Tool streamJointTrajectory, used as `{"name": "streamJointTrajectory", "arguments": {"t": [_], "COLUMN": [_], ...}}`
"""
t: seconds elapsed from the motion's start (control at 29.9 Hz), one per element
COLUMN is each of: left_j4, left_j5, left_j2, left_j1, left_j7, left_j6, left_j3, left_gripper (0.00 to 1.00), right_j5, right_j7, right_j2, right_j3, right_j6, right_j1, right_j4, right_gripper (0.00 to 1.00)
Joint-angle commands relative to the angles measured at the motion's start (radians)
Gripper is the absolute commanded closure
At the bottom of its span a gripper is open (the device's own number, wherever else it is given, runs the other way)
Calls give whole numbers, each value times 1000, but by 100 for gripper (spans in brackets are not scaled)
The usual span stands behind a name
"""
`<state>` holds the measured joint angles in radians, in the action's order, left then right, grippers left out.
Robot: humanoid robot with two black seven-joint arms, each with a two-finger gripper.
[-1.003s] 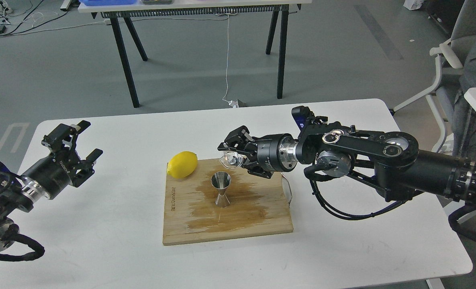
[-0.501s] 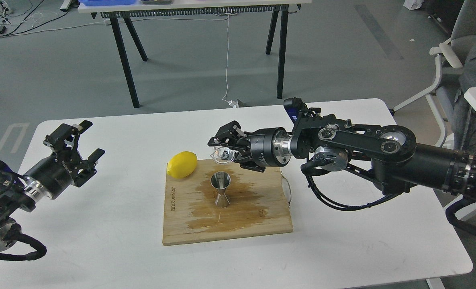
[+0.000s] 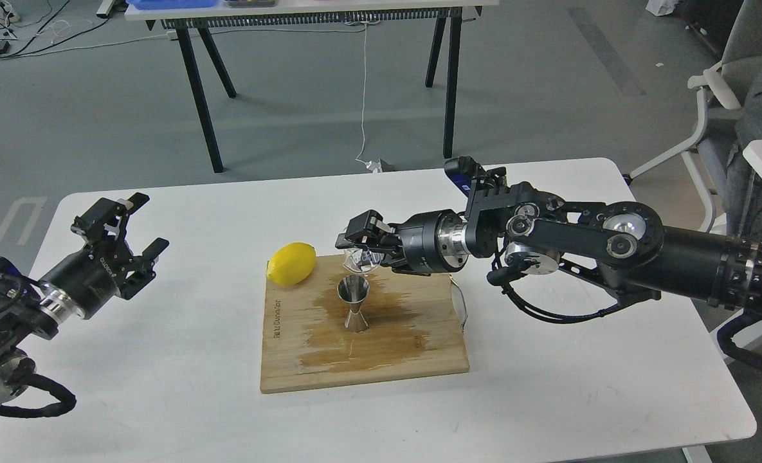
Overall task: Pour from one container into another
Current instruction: 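Tilt the glass cup over the jigger to pour into it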
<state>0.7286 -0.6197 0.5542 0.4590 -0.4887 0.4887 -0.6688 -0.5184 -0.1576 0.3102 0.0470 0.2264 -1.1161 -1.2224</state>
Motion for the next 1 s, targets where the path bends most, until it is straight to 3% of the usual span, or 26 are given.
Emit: {"name": "streamJointTrajectory", "arguments": {"t": [0.0,0.6,0.97], "left_j4": [0,0,0], "left_j5": [0,0,0], "left_j2": [0,0,-2], "left_j1": [0,-2,-2], "left_j7": [0,0,0], "left_j6": [0,0,0], "left_j3": [0,0,0], "left_gripper": [2,2,2], "right_j5": [-14,-40,-92], "right_j7": [10,88,108], "right_j2": [4,0,0], "right_j3": [-6,-7,-12], "right_j6": [1,2,2], "right_j1": [1,1,-4], "right_j4": [-2,-11,-9], "right_gripper": [73,73,73]}}
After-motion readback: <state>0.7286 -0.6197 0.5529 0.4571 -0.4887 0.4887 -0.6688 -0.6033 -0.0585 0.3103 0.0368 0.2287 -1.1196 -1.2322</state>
